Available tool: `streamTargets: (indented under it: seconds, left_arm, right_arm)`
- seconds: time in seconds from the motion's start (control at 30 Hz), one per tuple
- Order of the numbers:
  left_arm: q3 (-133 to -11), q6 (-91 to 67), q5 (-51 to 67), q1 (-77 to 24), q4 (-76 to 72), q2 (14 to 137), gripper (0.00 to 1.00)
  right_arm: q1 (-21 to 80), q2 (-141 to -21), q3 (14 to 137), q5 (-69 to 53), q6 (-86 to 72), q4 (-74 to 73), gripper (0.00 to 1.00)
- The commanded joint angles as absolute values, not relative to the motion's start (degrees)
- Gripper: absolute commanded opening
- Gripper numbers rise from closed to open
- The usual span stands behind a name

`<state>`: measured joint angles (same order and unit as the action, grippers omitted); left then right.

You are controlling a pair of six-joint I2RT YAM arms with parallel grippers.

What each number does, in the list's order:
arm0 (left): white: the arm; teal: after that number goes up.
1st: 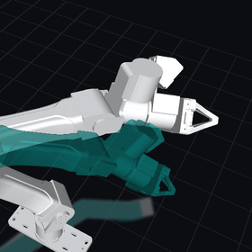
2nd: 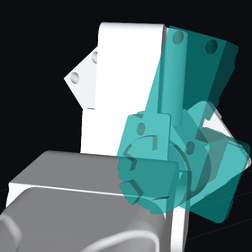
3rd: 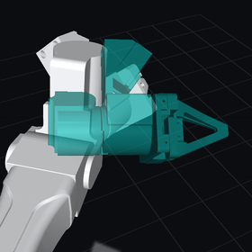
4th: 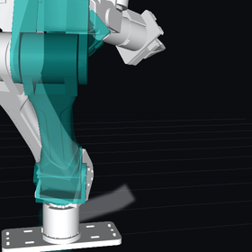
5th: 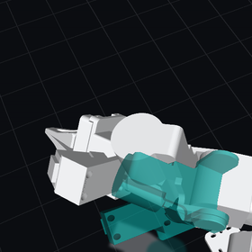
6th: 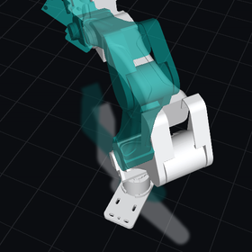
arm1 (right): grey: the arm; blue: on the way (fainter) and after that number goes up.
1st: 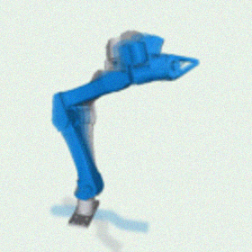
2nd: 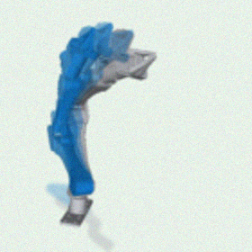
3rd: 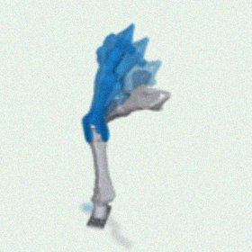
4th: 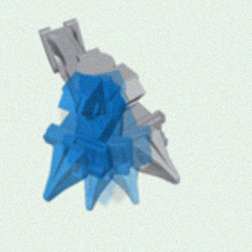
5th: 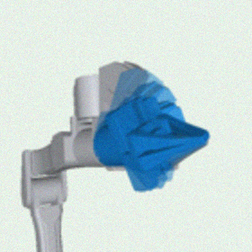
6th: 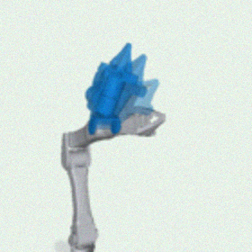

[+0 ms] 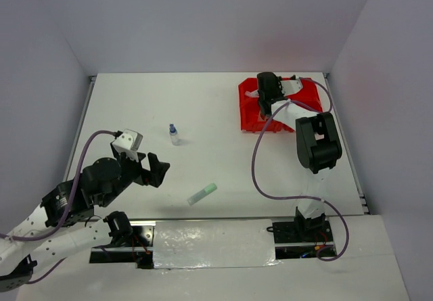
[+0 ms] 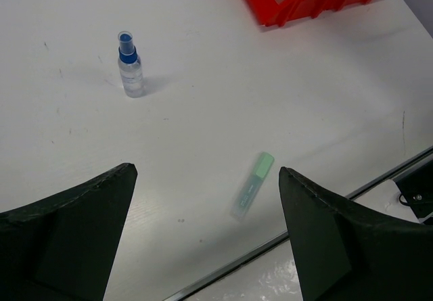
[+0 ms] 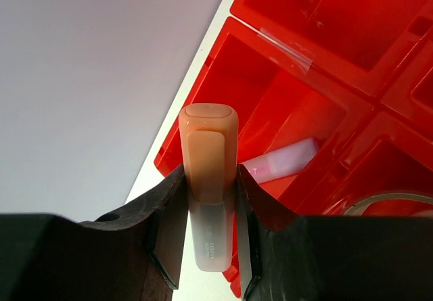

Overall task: Sort the stationery into containers
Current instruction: Place the pen in the storage box.

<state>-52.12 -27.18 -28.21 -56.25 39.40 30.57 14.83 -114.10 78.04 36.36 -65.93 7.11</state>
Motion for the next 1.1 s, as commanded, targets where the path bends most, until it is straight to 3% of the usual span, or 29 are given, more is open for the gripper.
streamTargets:
  seconds: [0.0,1.07]
  left_arm:
    - [-51.77,-26.37,-27.86,-56.34,37.26,29.62,0.99]
    - [-51.68,-27.25,-29.00,-56.34,37.79,29.53,0.99]
  right_arm:
    - [14.59,-114.43,79.72,37.09,-64.60,9.76,0.00]
    - [13.18,-113.47,76.73,29.45,-62.14,15.82,0.00]
